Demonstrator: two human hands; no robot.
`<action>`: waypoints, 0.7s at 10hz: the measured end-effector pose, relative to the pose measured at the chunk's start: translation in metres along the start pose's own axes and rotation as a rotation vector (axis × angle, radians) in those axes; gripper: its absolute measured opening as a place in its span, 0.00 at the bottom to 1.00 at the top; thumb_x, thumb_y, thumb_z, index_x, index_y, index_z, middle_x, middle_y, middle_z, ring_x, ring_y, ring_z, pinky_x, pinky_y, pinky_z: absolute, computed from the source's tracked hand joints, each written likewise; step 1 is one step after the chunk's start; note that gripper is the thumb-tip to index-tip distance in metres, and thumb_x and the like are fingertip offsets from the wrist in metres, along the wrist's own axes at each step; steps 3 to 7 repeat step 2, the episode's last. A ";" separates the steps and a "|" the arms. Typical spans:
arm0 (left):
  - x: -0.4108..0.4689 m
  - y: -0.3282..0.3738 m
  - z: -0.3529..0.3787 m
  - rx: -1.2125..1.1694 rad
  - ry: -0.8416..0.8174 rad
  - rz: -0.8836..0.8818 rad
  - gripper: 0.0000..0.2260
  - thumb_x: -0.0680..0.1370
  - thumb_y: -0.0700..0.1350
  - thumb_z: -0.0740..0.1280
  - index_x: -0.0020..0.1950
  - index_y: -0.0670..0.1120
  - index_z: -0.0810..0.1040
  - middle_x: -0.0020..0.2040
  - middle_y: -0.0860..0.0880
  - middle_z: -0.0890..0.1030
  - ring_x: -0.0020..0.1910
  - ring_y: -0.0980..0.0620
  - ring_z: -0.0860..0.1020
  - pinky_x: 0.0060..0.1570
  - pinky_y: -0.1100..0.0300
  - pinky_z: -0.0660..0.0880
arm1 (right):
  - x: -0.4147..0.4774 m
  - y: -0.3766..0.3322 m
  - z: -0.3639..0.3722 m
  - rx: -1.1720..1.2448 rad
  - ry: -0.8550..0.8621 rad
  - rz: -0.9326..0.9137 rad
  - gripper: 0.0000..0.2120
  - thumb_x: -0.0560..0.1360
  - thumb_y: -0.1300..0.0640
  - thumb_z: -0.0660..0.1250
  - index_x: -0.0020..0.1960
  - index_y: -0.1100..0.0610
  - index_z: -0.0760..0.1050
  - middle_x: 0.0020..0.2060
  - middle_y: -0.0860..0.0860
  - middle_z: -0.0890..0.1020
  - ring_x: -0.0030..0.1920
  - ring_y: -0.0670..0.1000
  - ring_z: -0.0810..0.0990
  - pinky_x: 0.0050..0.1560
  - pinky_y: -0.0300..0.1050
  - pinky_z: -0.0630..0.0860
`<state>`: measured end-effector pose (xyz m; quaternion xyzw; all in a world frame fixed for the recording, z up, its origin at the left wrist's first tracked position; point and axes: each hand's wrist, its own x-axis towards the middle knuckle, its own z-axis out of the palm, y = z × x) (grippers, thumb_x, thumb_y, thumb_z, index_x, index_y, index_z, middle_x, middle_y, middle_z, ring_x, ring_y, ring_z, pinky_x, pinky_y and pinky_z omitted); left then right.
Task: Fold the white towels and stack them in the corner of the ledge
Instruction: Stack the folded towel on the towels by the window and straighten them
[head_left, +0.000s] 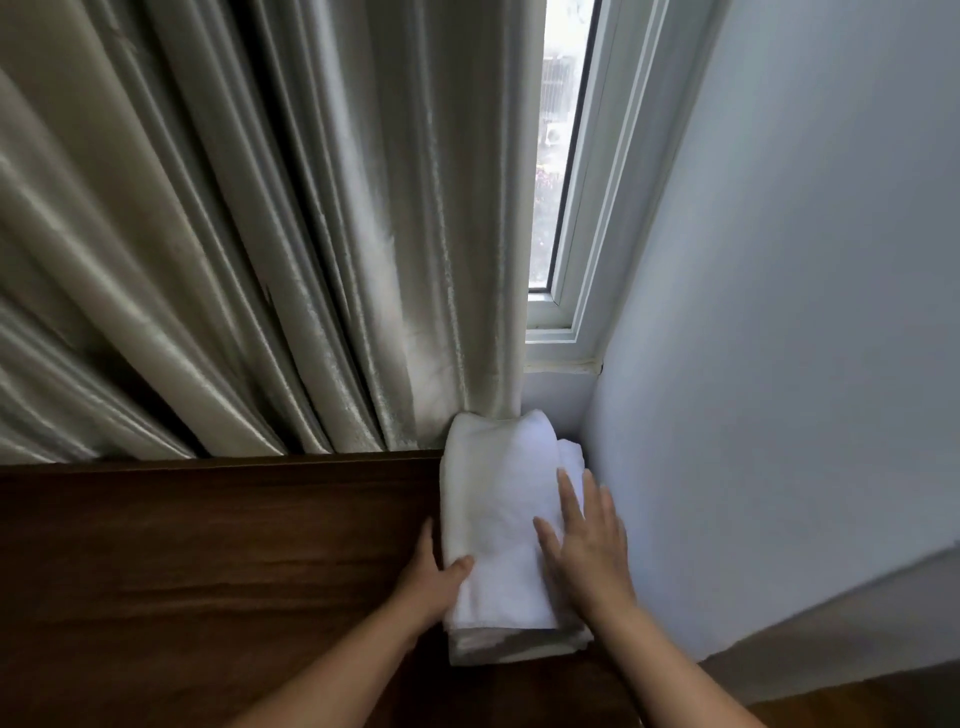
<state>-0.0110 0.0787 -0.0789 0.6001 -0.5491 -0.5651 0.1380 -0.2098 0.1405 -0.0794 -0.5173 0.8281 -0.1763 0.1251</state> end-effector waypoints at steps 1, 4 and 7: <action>-0.014 0.003 -0.028 0.275 -0.028 0.048 0.39 0.76 0.49 0.68 0.79 0.53 0.47 0.80 0.46 0.55 0.77 0.48 0.59 0.72 0.58 0.58 | 0.000 -0.001 0.019 -0.187 -0.065 -0.171 0.35 0.73 0.31 0.54 0.78 0.39 0.52 0.77 0.52 0.65 0.71 0.63 0.72 0.60 0.63 0.76; -0.025 -0.007 -0.069 0.424 -0.016 0.069 0.39 0.76 0.53 0.67 0.79 0.54 0.45 0.81 0.48 0.48 0.79 0.50 0.52 0.76 0.55 0.53 | 0.002 0.007 0.033 -0.089 0.004 -0.188 0.32 0.74 0.29 0.45 0.76 0.37 0.58 0.79 0.45 0.58 0.58 0.64 0.80 0.42 0.60 0.81; -0.025 -0.007 -0.069 0.424 -0.016 0.069 0.39 0.76 0.53 0.67 0.79 0.54 0.45 0.81 0.48 0.48 0.79 0.50 0.52 0.76 0.55 0.53 | 0.002 0.007 0.033 -0.089 0.004 -0.188 0.32 0.74 0.29 0.45 0.76 0.37 0.58 0.79 0.45 0.58 0.58 0.64 0.80 0.42 0.60 0.81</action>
